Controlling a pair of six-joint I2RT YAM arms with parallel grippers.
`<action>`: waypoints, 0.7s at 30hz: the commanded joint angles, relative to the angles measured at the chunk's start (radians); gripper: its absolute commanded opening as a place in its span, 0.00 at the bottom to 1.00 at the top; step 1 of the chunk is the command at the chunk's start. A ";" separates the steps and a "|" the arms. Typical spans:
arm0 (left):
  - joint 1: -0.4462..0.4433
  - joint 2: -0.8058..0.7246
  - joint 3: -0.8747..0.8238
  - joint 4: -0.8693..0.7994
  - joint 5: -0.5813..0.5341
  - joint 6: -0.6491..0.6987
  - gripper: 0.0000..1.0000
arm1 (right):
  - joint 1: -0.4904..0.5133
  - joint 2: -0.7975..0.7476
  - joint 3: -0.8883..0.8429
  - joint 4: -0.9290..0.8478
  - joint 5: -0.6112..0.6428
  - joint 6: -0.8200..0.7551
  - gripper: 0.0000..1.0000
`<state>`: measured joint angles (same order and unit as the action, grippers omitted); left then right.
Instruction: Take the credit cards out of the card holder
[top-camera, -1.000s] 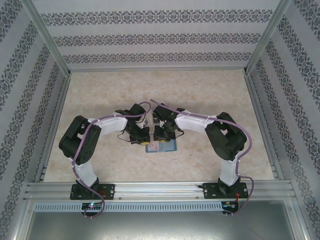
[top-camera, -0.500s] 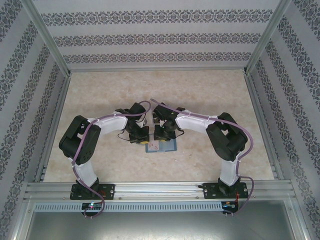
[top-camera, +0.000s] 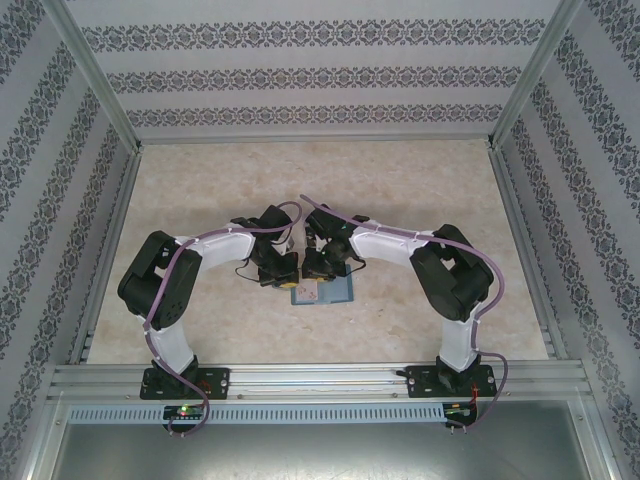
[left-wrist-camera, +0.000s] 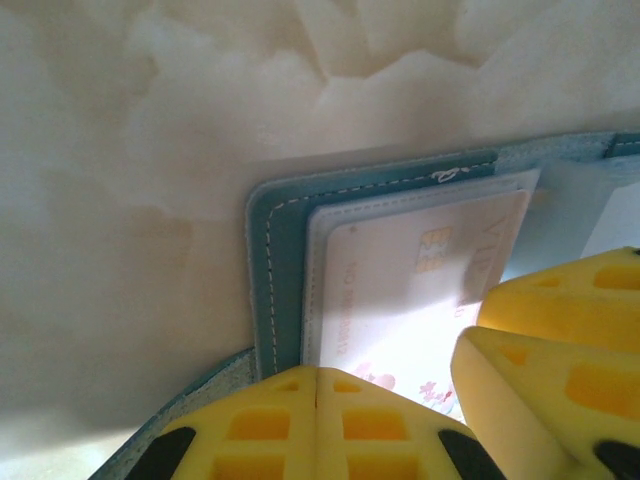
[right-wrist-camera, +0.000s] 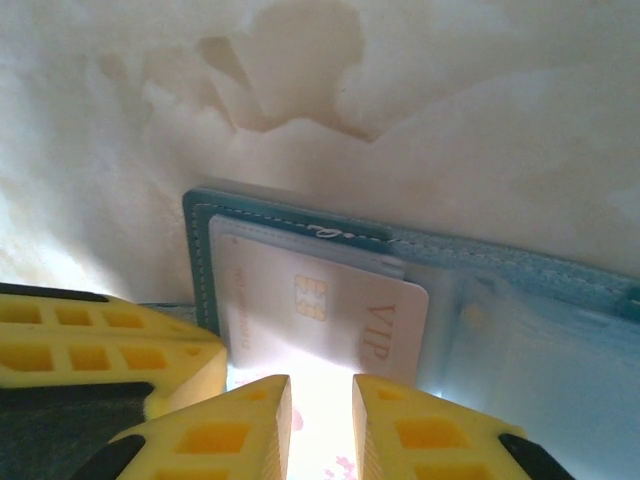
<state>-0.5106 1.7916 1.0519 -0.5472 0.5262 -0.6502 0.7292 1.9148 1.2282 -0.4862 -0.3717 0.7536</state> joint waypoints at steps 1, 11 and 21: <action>-0.008 -0.002 0.014 -0.034 -0.009 0.020 0.00 | -0.003 0.023 0.001 -0.031 0.016 -0.007 0.25; -0.008 0.005 0.015 -0.035 -0.009 0.020 0.00 | -0.004 -0.004 0.007 -0.068 0.048 -0.023 0.33; -0.007 0.010 0.013 -0.036 -0.008 0.020 0.00 | -0.005 -0.023 0.004 -0.076 0.051 -0.026 0.42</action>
<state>-0.5106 1.7916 1.0519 -0.5472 0.5262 -0.6502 0.7292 1.9182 1.2297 -0.5068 -0.3626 0.7341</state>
